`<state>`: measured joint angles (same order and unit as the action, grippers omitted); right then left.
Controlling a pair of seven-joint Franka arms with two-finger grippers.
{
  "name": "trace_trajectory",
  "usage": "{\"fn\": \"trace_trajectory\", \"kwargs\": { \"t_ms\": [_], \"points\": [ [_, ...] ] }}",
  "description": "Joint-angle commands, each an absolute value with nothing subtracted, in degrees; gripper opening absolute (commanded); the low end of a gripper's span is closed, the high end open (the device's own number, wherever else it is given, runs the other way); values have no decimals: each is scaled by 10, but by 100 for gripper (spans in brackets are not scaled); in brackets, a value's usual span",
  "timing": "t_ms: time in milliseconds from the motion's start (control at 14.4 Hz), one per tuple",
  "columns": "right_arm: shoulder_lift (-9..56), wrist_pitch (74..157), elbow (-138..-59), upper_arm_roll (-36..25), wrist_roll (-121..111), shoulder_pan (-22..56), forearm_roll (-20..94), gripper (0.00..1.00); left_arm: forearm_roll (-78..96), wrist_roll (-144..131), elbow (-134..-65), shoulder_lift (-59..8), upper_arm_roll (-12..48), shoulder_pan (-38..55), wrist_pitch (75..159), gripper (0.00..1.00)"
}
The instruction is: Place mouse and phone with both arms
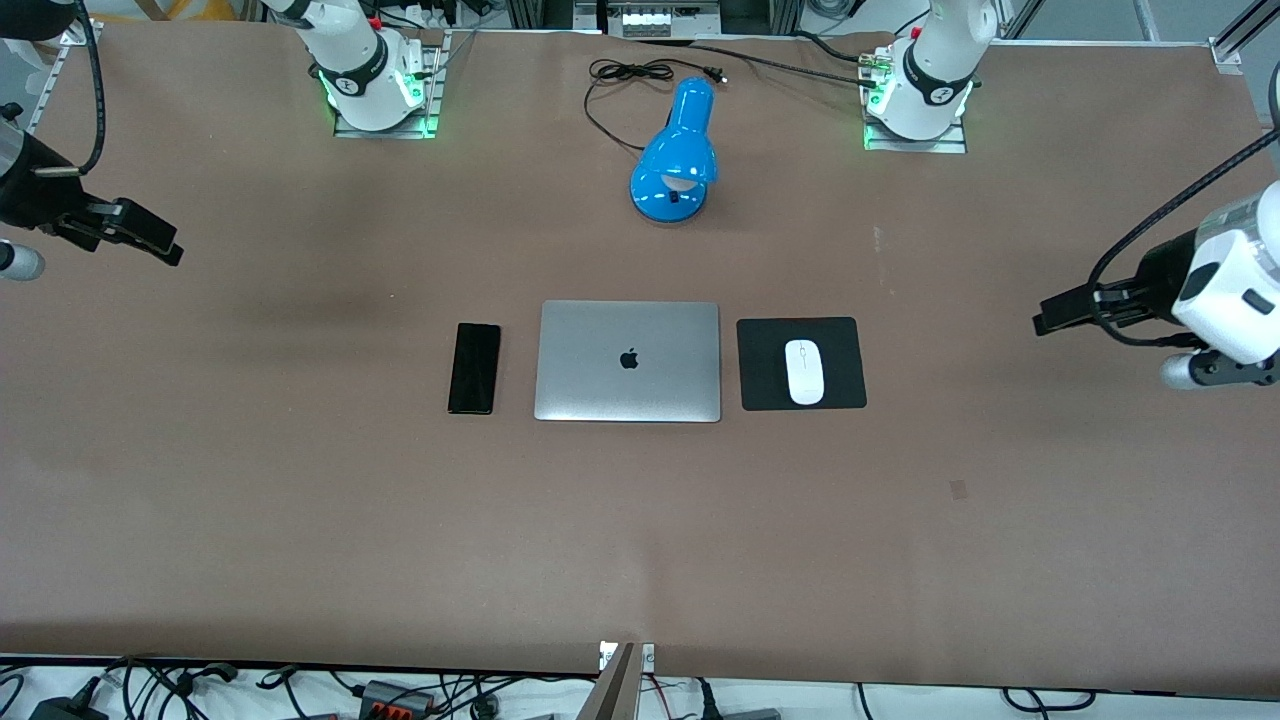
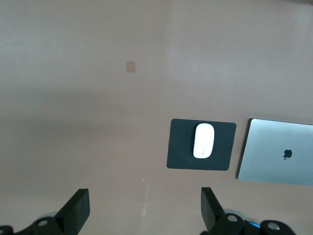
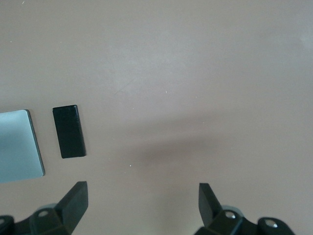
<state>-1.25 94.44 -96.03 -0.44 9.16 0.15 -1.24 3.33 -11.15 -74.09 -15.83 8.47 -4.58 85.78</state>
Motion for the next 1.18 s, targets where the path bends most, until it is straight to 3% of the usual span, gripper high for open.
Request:
{"fn": "trace_trajectory", "kwargs": {
  "t_ms": [0, 139, 1111],
  "points": [
    [-29, 937, -968, -1, 85, 2, -9, 100, 54, -52, -880, -58, -30, 35, 937, 100],
    [-25, 945, -968, 0, 85, 2, -3, 100, 45, -58, -930, -20, -50, 69, 974, 100],
    [-3, 942, -944, 5, 78, 8, 1, 100, 40, 59, -930, -17, -68, 55, 962, 100]
  ]
}}
